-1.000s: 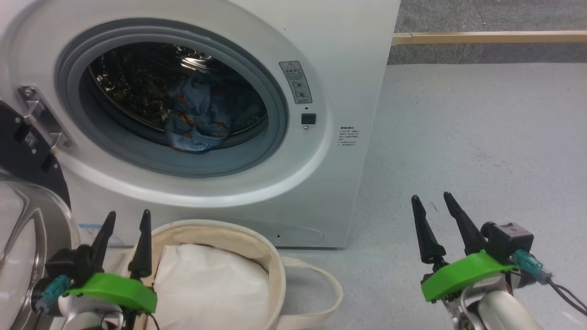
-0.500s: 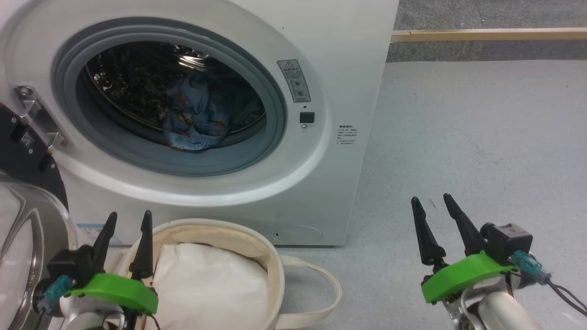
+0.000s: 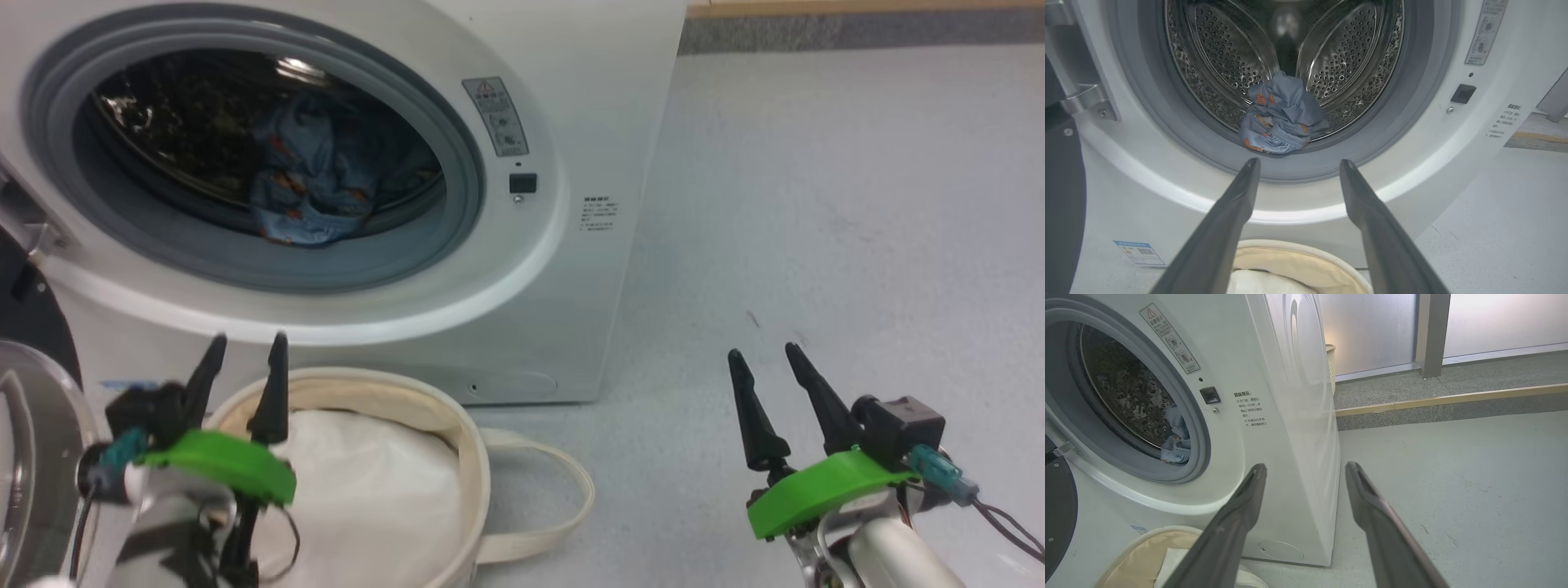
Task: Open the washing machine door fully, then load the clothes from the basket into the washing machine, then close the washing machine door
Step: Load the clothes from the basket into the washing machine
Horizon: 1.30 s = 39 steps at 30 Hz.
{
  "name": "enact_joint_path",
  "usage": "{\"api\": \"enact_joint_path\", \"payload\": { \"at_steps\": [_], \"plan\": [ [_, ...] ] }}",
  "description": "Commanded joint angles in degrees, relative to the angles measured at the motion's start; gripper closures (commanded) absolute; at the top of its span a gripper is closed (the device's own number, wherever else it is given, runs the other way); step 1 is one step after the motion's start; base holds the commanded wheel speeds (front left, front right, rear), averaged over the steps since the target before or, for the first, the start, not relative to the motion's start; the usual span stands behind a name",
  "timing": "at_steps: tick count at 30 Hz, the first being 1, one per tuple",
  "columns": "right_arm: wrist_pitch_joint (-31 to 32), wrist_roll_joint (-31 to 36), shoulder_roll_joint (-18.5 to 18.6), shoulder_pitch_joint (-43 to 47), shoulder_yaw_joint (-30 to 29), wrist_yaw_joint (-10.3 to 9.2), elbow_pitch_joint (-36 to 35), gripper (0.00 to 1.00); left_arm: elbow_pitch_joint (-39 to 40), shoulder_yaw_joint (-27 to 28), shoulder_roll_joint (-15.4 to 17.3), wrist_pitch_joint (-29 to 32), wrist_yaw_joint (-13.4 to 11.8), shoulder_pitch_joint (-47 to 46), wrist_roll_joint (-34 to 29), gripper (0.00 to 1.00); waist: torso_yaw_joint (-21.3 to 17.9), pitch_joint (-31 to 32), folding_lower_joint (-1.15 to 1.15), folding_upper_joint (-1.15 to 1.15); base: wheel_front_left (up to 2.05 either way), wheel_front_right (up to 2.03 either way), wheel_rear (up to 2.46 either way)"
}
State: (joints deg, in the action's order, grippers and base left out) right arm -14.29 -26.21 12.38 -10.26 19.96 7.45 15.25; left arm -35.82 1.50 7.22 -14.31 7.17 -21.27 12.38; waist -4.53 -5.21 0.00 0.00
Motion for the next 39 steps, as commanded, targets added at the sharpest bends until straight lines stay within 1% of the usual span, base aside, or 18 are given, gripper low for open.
{"api": "enact_joint_path", "payload": {
  "at_steps": [1,8,13,16,19,25,33,35,39],
  "plan": [
    [-0.71,0.44,0.48,-1.99,0.73,0.03,-2.22,0.0,0.55,1.24,1.44,-0.69,0.32,-4.43,0.26,0.0,-0.63,-1.85,0.0,0.0,0.0,0.0,0.0],
    [-0.71,2.17,0.2,-3.97,-0.2,0.03,-4.7,0.0,-7.22,-0.08,3.07,-0.69,0.32,-15.46,0.35,0.0,-2.94,-8.45,0.0,0.0,0.0,0.0,0.0],
    [-0.71,3.7,-0.47,-4.97,-1.71,0.03,-7.11,0.0,-13.52,-0.52,5.37,-0.69,0.32,-23.19,-0.06,0.0,-4.31,-14.07,0.0,0.0,0.0,0.0,0.0],
    [-0.71,4.79,-0.89,-5.52,-2.85,0.03,-8.67,0.0,-15.76,-0.33,6.56,-0.69,0.32,-27.34,-0.59,0.0,-4.81,-17.38,0.0,0.0,0.0,0.0,0.0],
    [-0.71,5.67,-1.44,-5.94,-3.9,0.03,-9.88,0.0,-16.71,-0.61,7.07,-0.69,0.32,-30.56,-1.04,0.0,-4.96,-20.07,0.0,0.0,0.0,0.0,0.0],
    [-0.71,6.68,-2.79,-6.72,-4.74,0.03,-11.09,0.0,-18.06,-1.3,7.34,-0.69,0.32,-34.56,-1.13,0.0,-4.84,-23.38,0.0,0.0,0.0,0.0,0.0],
    [-0.71,7.41,-3.56,-7.51,-5.18,0.03,-11.73,0.0,-20.69,-2.03,8.18,-0.69,0.2,-39.12,-2.21,0.0,-4.45,-26.85,0.0,0.0,0.0,0.0,0.0],
    [-0.71,7.67,-3.87,-7.82,-5.35,0.03,-12.12,0.0,-22.52,-3.31,8.87,-0.69,-0.56,-41.32,-4.07,0.0,-4.55,-28.09,0.0,0.0,0.0,0.0,0.0],
    [-0.71,7.89,-4.14,-7.97,-5.53,0.03,-12.42,0.0,-25.55,-3.91,9.26,-0.69,-1.52,-43.71,-4.92,0.0,-4.69,-29.15,0.0,0.0,0.0,0.0,0.0]
  ]
}}
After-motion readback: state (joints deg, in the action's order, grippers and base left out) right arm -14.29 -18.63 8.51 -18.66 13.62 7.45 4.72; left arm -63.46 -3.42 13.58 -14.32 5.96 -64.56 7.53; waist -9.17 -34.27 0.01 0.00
